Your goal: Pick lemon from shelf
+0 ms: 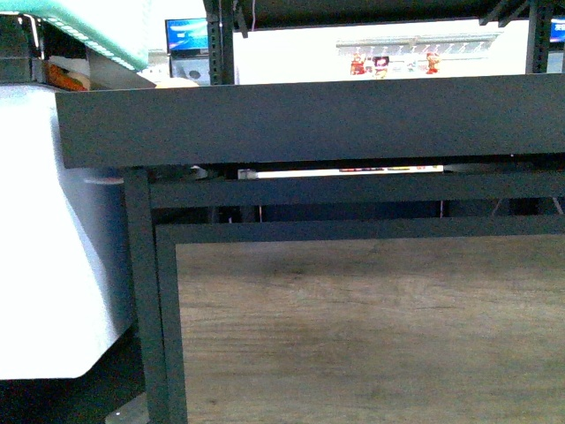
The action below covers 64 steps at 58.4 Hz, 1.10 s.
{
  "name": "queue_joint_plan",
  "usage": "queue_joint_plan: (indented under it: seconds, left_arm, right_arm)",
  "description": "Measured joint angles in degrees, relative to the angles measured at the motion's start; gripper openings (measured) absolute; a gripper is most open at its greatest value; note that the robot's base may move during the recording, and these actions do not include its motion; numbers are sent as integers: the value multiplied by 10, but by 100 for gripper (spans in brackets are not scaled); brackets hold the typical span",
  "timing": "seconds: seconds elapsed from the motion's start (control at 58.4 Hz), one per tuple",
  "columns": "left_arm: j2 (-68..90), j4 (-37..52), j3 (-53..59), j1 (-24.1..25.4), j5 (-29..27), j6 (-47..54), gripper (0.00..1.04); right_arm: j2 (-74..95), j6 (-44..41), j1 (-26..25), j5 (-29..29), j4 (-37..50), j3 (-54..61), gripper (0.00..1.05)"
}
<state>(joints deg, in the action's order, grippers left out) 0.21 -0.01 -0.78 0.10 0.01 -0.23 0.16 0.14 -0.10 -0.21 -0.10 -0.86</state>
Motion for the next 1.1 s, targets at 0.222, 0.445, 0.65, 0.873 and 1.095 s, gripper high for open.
queue_joint_plan:
  seconds: [0.222,0.445,0.65,0.873,1.095]
  left_arm:
    - [0,0,0,0,0,0,97]
    - [0,0,0,0,0,0,97]
    - [0,0,0,0,0,0,97]
    - [0,0,0,0,0,0,97]
    - [0,0,0,0,0,0,97]
  right_arm:
    - [0,0,0,1,0,0,97]
    - [0,0,0,0,0,0,97]
    - [0,0,0,1,0,0,97]
    - [0,0,0,0,0,0,97]
    - [0,0,0,0,0,0,97]
